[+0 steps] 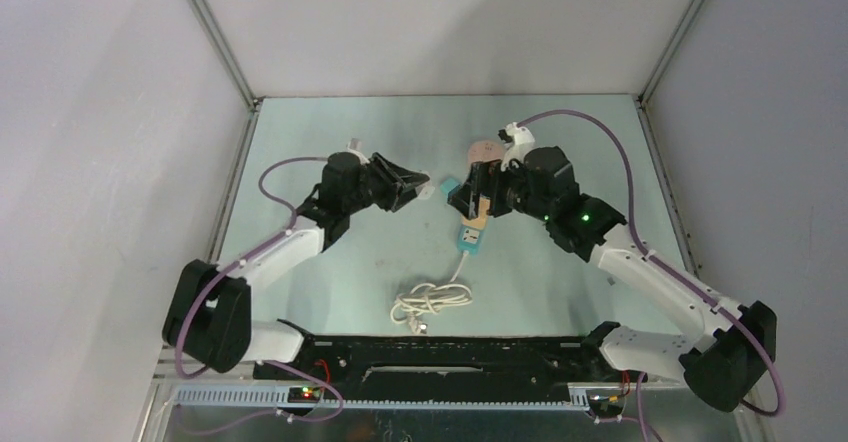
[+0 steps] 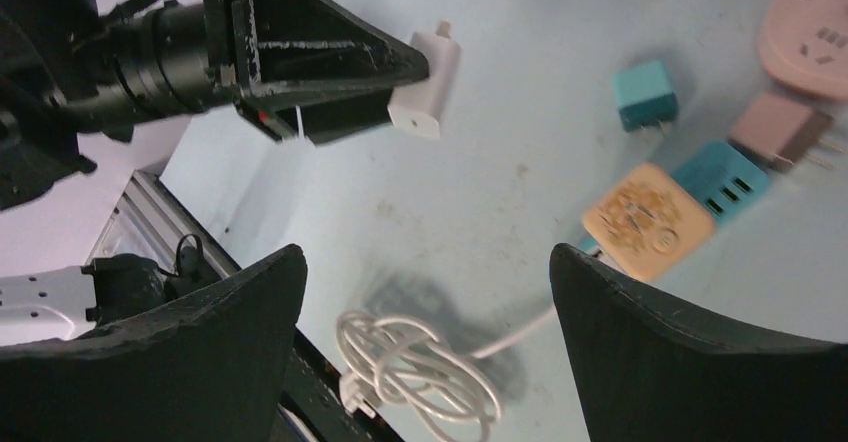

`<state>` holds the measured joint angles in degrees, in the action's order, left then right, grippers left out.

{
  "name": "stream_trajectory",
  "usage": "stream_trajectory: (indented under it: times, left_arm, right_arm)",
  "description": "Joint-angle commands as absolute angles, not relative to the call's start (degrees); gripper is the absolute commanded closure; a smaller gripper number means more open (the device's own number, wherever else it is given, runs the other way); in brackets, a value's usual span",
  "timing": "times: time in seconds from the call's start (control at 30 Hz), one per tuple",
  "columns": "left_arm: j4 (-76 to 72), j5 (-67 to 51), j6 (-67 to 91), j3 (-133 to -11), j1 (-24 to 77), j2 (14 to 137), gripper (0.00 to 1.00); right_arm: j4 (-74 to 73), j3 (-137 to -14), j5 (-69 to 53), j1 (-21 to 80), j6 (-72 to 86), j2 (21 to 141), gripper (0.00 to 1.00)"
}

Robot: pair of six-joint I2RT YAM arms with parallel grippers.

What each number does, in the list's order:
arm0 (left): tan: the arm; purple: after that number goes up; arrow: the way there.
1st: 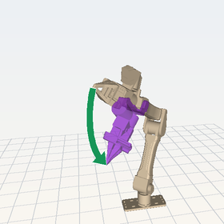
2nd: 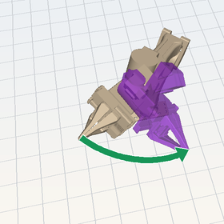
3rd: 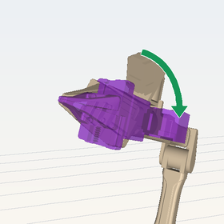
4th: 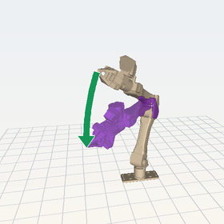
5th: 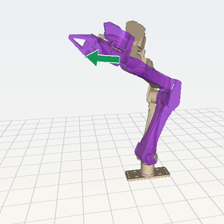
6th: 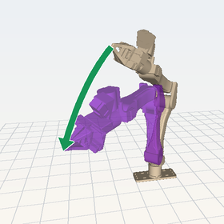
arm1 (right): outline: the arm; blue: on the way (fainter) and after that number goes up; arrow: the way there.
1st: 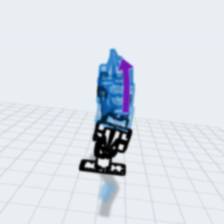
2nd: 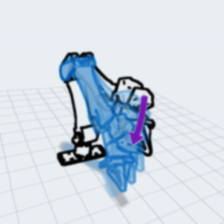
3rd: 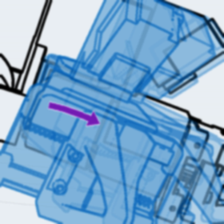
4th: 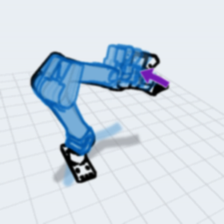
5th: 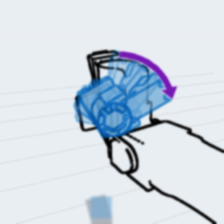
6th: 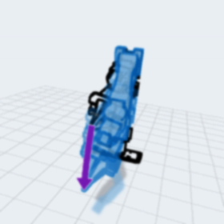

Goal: Insert the plug
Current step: Pick up the plug from the center of the board.

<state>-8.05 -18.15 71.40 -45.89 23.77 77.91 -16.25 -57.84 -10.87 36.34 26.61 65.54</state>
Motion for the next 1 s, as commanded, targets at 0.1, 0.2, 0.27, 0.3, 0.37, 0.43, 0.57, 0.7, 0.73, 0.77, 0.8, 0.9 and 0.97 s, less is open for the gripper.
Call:
stream_trajectory:
  times: [0.1, 0.2, 0.27, 0.3, 0.37, 0.43, 0.57, 0.7, 0.73, 0.77, 0.8, 0.9, 0.97]
  left_arm:
    - [-18.69, -13.56, 92.08, -41.26, 26.9, 66.9, 1.0]
    - [-18.2, -13.53, 95.65, -40.09, 27.64, 64.81, 1.0]
    - [-19.42, -13.78, 97.67, -39.14, 28.03, 64.16, 1.0]
    - [-20.04, -14.09, 98.17, -38.92, 28.07, 64.15, 1.0]
    - [-21.02, -14.9, 99.3, -38.64, 28.28, 64.44, 1.0]
    - [-23.24, -16.1, 100.6, -38.23, 28.51, 65.0, 1.0]
    - [-25.78, -16.57, 102.07, -37.53, 28.87, 65.75, 1.0]
    - [-28.62, -16.43, 104.58, -35.97, 29.24, 66.19, 1.0]
    - [-29.11, -16.67, 104.87, -35.96, 29.26, 66.39, 1.0]
    - [-29.46, -16.84, 104.89, -36.05, 29.27, 66.63, 1.0]
    - [-29.54, -17.25, 105.01, -36.18, 29.27, 66.92, 1.0]
    - [-30.42, -17.69, 105.65, -36.06, 29.36, 67.39, 1.0]
    - [-31.51, -17.71, 105.86, -35.71, 29.44, 67.59, 1.0]
  right_arm:
    - [-4.44, -57.92, 2.42, 45.08, 26.4, 68.27, 0.14]
    - [-1.52, -57.55, 5.2, 47.42, 23.9, 68.45, 0.19]
    - [0.92, -57.47, 6.91, 48.93, 21.98, 68.85, 0.19]
    - [2.05, -57.56, 7.25, 49.48, 21.07, 69.16, 0.19]
    - [3.67, -57.51, 7.33, 50.14, 20.55, 70.12, 0.2]
    - [5.07, -57.55, 8.06, 50.78, 19.99, 70.8, 0.2]
    - [7.77, -57.52, 9.52, 51.6, 18.85, 72.58, 0.26]
    - [9.04, -57.56, 13.74, 53.04, 17.01, 74.64, 0.32]
    - [10.22, -57.57, 14.65, 53.64, 15.92, 75.18, 0.32]
    - [10.96, -57.54, 15.33, 54.29, 14.55, 75.69, 0.33]
    - [11.82, -57.54, 16.24, 54.77, 13.78, 76.18, 0.33]
    - [13.23, -57.77, 17.19, 55.52, 13.12, 77.17, 0.36]
    - [13.91, -57.83, 18.18, 55.71, 13.03, 77.63, 0.4]
